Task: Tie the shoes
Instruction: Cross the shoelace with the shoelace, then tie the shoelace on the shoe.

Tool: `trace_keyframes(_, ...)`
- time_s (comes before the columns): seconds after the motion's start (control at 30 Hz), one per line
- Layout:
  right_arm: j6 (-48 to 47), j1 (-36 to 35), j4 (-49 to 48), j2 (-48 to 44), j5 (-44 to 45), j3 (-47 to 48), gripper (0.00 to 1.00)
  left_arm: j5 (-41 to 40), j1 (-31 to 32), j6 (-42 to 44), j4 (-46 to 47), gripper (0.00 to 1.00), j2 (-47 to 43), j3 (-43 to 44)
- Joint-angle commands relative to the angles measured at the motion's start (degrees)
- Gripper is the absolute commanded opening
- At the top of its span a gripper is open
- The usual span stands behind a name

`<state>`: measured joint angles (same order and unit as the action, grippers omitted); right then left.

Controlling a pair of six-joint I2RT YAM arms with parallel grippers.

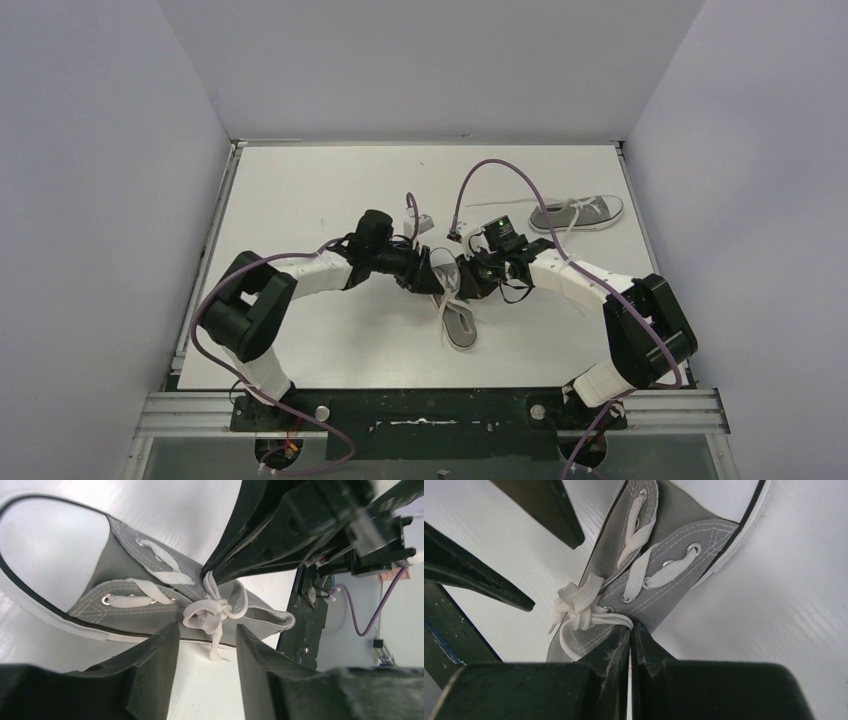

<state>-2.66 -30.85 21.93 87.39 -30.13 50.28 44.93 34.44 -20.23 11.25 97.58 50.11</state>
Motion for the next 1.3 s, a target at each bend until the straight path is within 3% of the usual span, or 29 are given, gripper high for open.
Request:
trace_keyframes(0.0,-0.42,-0.18,0.59,-0.82,-1.65,1.82,0.00,6.26,0.36,2.81,5.17,0.47,2.22,0.31)
trace_keyframes(0.2,-0.16,-0.13,0.66,-0.50,-2.11,1.84,0.00,7.83,0.45,-0.81,10.35,0.45,5.29,0.36)
trace_keyframes(0.37,-0.22,-0.09,0.92,-0.01,-2.35,2.27,0.00,6.93,0.66,-1.52,9.99,0.27,7.98,1.51)
trace_keyframes(0.53,-0.66,0.03,1.67,0.30,-2.52,3.10,0.00,7.39,0.63,-1.16,10.14,0.21,8.05,1.27)
trace_keyframes(0.63,0.08,0.01,1.55,0.15,-1.46,3.22,0.00,6.82,0.43,-1.35,9.75,0.07,6.99,1.13)
trace_keyframes(0.87,1.35,0.27,1.74,-1.39,-1.10,2.75,0.00,7.60,-1.02,0.65,4.00,0.00,2.49,-1.19)
trace_keyframes(1.07,2.23,0.38,1.52,-2.14,-0.55,2.60,0.00,6.53,-0.80,-0.48,-1.88,0.00,-0.83,-1.74)
trace_keyframes(1.2,2.26,0.36,1.09,-1.67,-1.06,2.56,0.00,10.89,-0.26,-5.48,0.60,0.14,-0.98,-1.86)
trace_keyframes(1.27,2.54,0.44,0.93,-1.53,-1.34,2.61,0.00,15.71,-0.25,-13.34,8.05,0.21,0.88,-2.20)
